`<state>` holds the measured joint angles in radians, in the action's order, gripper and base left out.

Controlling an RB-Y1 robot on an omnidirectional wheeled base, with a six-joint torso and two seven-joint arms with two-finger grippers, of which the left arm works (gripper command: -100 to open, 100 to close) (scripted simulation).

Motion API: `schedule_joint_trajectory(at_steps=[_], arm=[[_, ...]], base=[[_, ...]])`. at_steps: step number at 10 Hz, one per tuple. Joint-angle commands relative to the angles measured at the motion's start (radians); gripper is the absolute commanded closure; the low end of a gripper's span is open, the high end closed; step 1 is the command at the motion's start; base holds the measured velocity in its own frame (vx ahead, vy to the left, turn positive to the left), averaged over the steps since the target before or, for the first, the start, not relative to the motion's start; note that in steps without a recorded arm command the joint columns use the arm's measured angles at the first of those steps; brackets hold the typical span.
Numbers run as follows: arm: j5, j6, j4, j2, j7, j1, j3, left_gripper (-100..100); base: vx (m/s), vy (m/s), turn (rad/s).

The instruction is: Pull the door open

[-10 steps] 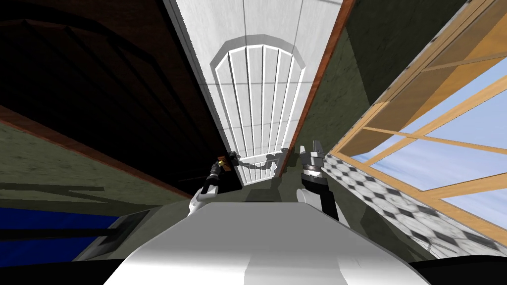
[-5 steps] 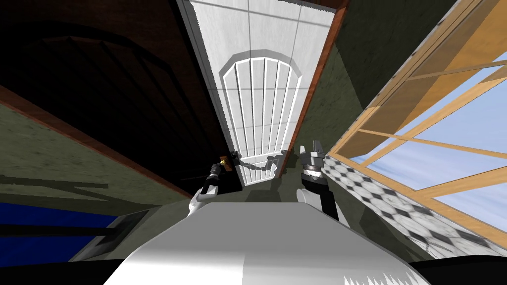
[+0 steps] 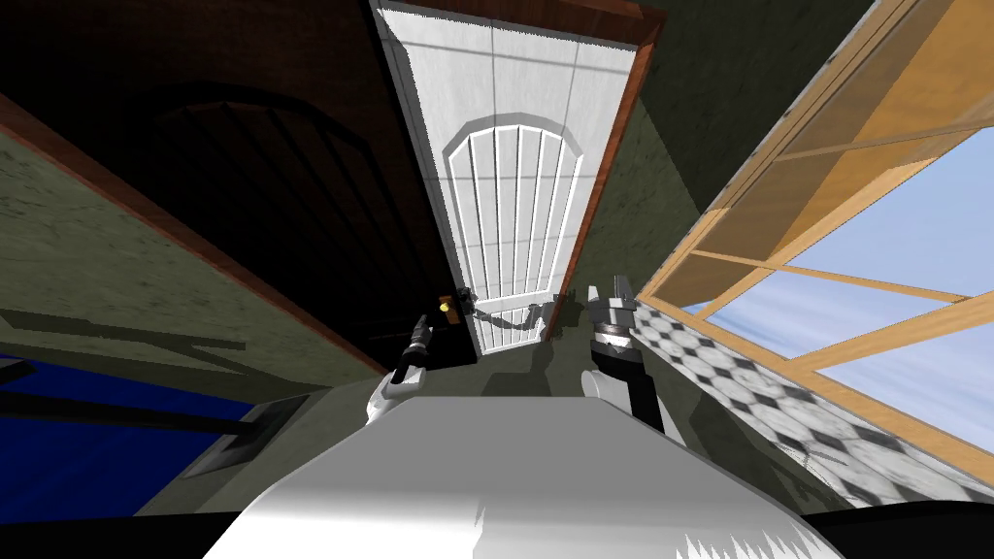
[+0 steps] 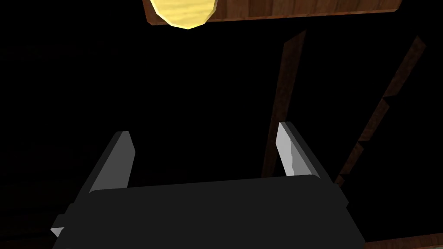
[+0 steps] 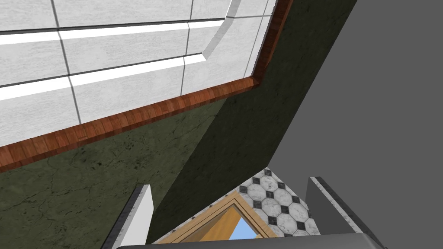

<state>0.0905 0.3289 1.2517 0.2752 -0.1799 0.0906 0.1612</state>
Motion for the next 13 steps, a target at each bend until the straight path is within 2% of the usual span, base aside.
schedule_joint_trajectory(at_steps=[1, 3, 4, 6, 9, 13], arm=[[-0.002, -0.001, 0.013, -0.002, -0.005, 0.001, -0.016, -100], [-0.004, 0.0, 0.034, -0.007, -0.013, -0.001, -0.043, -100], [-0.004, 0.001, 0.026, -0.009, -0.007, -0.003, -0.034, -100], [0.001, -0.001, -0.006, 0.006, -0.002, 0.018, 0.01, -100], [0.002, 0.0, -0.017, 0.005, 0.003, 0.01, 0.02, -100], [-0.004, 0.004, -0.006, -0.015, 0.005, -0.031, -0.009, -100]], base=[[-0.175, -0.062, -0.056], [-0.172, -0.054, -0.089], [-0.071, -0.029, -0.012], [0.008, 0.076, 0.197], [0.158, 0.069, -0.012], [0.211, -0.043, -0.117]])
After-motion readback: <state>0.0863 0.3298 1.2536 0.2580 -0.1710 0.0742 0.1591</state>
